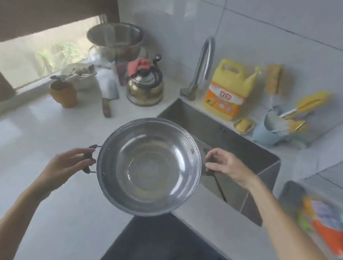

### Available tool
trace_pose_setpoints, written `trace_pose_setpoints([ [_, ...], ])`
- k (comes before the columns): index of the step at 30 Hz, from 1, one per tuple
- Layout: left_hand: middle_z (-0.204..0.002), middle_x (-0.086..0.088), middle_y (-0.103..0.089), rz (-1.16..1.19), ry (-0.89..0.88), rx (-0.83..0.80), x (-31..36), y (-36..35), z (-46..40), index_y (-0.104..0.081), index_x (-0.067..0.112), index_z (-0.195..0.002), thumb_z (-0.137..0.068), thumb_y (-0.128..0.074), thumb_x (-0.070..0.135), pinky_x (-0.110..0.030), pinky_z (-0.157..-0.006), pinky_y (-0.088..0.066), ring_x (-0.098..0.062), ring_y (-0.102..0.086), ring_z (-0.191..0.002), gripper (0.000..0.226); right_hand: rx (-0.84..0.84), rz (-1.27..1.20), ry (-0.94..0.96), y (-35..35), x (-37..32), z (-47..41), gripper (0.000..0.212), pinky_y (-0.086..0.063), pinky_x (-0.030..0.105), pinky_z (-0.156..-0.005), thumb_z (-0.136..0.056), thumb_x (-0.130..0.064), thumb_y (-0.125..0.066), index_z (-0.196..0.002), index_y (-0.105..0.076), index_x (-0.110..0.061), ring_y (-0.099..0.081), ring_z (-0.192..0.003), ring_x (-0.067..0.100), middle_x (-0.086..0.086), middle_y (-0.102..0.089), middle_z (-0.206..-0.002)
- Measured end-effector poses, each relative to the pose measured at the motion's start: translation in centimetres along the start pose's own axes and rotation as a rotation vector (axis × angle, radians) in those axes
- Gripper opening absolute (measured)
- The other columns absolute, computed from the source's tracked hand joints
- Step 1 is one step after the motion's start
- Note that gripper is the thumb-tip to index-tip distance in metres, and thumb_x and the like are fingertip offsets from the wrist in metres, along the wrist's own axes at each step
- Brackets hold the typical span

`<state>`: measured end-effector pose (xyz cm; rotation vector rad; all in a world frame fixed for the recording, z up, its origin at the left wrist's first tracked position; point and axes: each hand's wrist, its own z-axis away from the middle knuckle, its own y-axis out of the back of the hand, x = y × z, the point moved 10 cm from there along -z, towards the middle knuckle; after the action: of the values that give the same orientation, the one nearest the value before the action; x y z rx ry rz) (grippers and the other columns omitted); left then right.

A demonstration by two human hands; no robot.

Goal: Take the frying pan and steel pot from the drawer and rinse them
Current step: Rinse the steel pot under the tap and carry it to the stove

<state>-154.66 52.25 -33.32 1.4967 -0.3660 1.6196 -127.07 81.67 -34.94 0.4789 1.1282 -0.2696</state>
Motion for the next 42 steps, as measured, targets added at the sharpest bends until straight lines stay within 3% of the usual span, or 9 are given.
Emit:
trace_pose_setpoints([
  [6,-0.072,0.013,-0.073,-0.096,-0.095,-0.187,6.4,-14.3,-13.7,-0.065,0.017,-0.094,-0.088,-0.058,-0.004,-0.014,-0.062,-0.050,-0.002,-0.062,-0.057,0.023,0.286,-0.026,-0.130,12.8,7.5,-0.6,0.015,-0.047,0.012,-0.077,-0.083,-0.006,-0.067,-0.088,-0.060,-0.018,-0.060,-0.091,0.010,0.000,-0.065,-0.095],
  [11,-0.069,0.028,-0.068,-0.374,-0.112,-0.313,4.5,-21.1,-23.7,-0.063,0.037,-0.087,-0.086,-0.066,0.006,-0.005,-0.072,-0.046,0.013,-0.062,-0.069,0.031,0.387,-0.043,-0.265,16.3,14.4,-4.2,0.013,-0.041,0.001,-0.066,-0.085,-0.007,-0.065,-0.093,-0.061,-0.016,-0.054,-0.087,-0.009,-0.009,-0.064,-0.094],
  [15,-0.079,0.015,-0.067,-0.764,-0.147,-0.410,-0.6,-24.8,-30.9,-0.053,0.056,-0.089,-0.086,-0.064,0.033,-0.031,-0.080,-0.046,-0.009,-0.065,-0.086,0.026,0.388,-0.024,-0.336,16.8,20.5,-9.1,0.014,-0.049,0.014,-0.074,-0.085,-0.005,-0.064,-0.093,-0.059,-0.016,-0.057,-0.078,0.003,0.003,-0.063,-0.091],
  [18,-0.083,0.011,-0.067,-0.956,-0.110,-0.481,-4.9,-27.2,-35.0,-0.057,0.043,-0.104,-0.086,-0.060,0.038,-0.033,-0.075,-0.043,-0.017,-0.063,-0.094,0.019,0.370,0.007,-0.394,16.0,25.3,-12.6,0.018,-0.049,0.031,-0.084,-0.084,-0.006,-0.064,-0.088,-0.058,-0.022,-0.062,-0.079,0.015,0.006,-0.068,-0.092],
  [27,-0.091,0.008,-0.070,-1.273,-0.016,-0.516,-12.8,-30.0,-38.8,-0.053,0.030,-0.115,-0.088,-0.057,0.027,-0.027,-0.068,-0.039,-0.020,-0.063,-0.096,0.027,0.417,0.029,-0.469,12.7,33.1,-17.6,0.027,-0.046,0.031,-0.088,-0.081,-0.004,-0.066,-0.083,-0.058,-0.030,-0.066,-0.090,0.022,0.001,-0.070,-0.098],
  [31,-0.093,0.010,-0.070,-1.295,0.059,-0.592,-14.8,-30.2,-39.0,-0.050,0.028,-0.116,-0.090,-0.055,0.028,-0.027,-0.069,-0.041,-0.021,-0.064,-0.094,0.027,0.454,-0.011,-0.463,12.7,33.0,-18.4,0.024,-0.039,0.006,-0.074,-0.084,-0.008,-0.065,-0.085,-0.059,-0.032,-0.061,-0.084,0.002,-0.010,-0.064,-0.097],
  [34,-0.104,0.002,-0.069,-1.388,0.042,-0.683,-13.9,-31.0,-38.7,-0.046,0.027,-0.124,-0.091,-0.052,0.027,-0.029,-0.068,-0.042,-0.024,-0.063,-0.095,0.034,0.444,-0.004,-0.463,12.8,33.1,-18.6,0.020,-0.041,0.018,-0.077,-0.085,-0.011,-0.064,-0.088,-0.060,-0.031,-0.064,-0.089,0.012,-0.009,-0.064,-0.098],
  [36,-0.097,0.002,-0.070,-1.344,-0.090,-0.569,-9.7,-31.4,-39.0,-0.048,0.027,-0.118,-0.091,-0.048,0.032,-0.028,-0.062,-0.041,-0.023,-0.064,-0.083,0.027,0.438,-0.011,-0.469,12.7,33.2,-18.4,0.021,-0.042,0.024,-0.079,-0.084,-0.012,-0.065,-0.087,-0.059,-0.032,-0.065,-0.092,0.015,-0.006,-0.066,-0.101],
  [42,-0.073,0.018,-0.064,-0.381,-0.267,0.207,8.1,-26.1,-41.3,-0.045,0.036,-0.114,-0.080,-0.060,0.055,-0.028,-0.071,-0.043,-0.001,-0.062,-0.071,0.042,0.422,-0.031,-0.484,12.6,33.4,-18.3,0.029,-0.043,0.020,-0.077,-0.083,-0.007,-0.066,-0.082,-0.060,-0.035,-0.066,-0.088,0.011,-0.003,-0.068,-0.102],
])
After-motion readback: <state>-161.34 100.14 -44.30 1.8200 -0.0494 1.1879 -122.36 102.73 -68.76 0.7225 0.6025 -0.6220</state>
